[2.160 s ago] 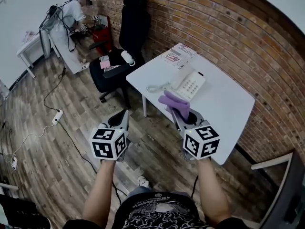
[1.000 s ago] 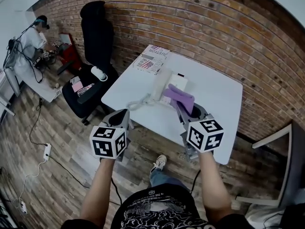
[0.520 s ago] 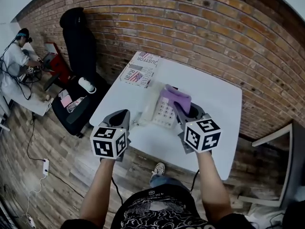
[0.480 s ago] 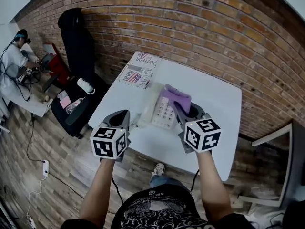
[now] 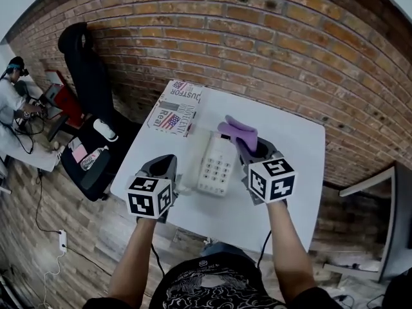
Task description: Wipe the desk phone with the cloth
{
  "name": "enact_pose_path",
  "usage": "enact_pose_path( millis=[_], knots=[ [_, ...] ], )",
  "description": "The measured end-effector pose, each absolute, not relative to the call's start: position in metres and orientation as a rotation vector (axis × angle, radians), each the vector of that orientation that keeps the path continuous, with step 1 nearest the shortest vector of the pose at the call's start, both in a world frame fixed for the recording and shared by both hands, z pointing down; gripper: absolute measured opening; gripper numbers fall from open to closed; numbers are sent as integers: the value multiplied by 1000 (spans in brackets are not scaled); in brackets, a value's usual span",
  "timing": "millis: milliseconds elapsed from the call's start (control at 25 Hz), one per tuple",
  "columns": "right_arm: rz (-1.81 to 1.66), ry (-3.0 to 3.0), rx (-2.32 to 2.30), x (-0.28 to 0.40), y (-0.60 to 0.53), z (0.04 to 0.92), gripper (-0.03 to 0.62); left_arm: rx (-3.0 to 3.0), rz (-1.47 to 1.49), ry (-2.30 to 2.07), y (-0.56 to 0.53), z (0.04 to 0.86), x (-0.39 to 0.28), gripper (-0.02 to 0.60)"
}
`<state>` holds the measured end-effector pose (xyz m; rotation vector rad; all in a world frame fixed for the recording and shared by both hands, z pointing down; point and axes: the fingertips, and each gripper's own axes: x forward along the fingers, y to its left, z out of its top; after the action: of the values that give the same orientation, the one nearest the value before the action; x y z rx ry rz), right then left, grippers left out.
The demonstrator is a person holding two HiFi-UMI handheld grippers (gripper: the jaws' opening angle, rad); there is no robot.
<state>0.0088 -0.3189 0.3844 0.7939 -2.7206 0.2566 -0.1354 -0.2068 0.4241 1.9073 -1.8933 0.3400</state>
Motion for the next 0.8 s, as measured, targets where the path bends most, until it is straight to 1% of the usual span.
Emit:
enact_pose_path(
  millis=[480, 800],
  knots=[
    [81, -2544, 777, -7, -380, 422, 43, 1925, 337, -1845, -232, 439, -144, 6],
    [-21, -2368, 679, -31, -369, 464, 43, 2008, 335, -1737, -236, 447, -142, 6]
  ],
)
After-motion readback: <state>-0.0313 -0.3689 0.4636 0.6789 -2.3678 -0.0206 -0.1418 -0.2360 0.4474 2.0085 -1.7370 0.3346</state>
